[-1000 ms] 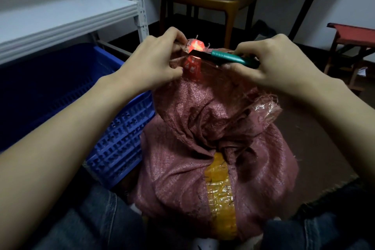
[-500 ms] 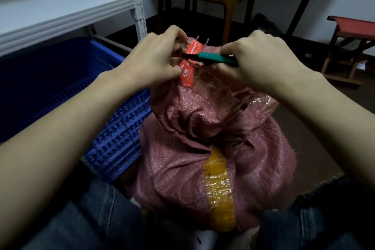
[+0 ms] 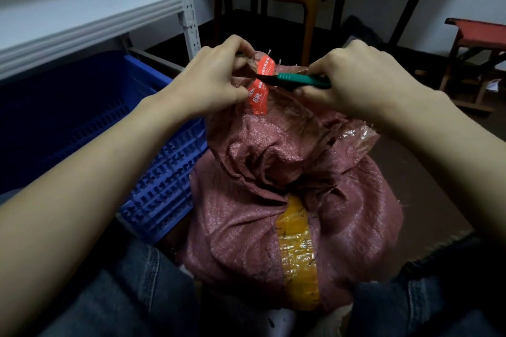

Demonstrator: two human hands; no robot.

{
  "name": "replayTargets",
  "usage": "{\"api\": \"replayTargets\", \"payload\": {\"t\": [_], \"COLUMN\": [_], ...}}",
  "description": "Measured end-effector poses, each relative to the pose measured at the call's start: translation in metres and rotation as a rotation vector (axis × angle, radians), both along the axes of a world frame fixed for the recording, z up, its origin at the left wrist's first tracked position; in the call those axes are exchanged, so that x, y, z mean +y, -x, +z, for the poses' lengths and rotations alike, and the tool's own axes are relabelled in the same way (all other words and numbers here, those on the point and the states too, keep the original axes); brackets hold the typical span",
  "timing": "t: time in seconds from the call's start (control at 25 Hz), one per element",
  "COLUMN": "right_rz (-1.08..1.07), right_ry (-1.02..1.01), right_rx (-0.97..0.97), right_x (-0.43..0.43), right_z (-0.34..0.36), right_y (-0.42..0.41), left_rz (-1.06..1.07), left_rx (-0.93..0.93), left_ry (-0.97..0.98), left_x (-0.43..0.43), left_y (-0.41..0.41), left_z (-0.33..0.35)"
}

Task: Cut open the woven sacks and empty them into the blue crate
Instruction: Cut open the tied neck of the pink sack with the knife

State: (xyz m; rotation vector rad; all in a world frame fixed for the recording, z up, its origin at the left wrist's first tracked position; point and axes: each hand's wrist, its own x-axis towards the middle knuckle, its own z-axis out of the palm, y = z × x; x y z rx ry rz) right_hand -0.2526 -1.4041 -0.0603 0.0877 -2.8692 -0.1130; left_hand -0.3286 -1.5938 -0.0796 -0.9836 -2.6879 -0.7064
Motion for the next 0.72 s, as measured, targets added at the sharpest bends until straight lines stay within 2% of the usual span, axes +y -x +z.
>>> {"api": "replayTargets", "payload": {"t": [0.48,0.64,0.72], "right_rz": [-0.038,-0.064,-0.075], "right_ry": [-0.018,-0.150,-0.117], "right_rx": [-0.063,-0.126,-0.106], "right_x": [0.004,0.019,0.025], "right_z": [-0.007,-0.016,-0.013], "right_y": [0.002,-0.001,-0.003], "left_rz": [0.029,0.220,0.253], "left_rx": [-0.029,-0.096,-0.065], "left_ry": [-0.051,-0.290,-0.177], "left_x": [0.007,-0.014,-0.023], "left_y": [0.003,0.021,0.024], "left_z": [-0.009,-0.005,-0.011]}}
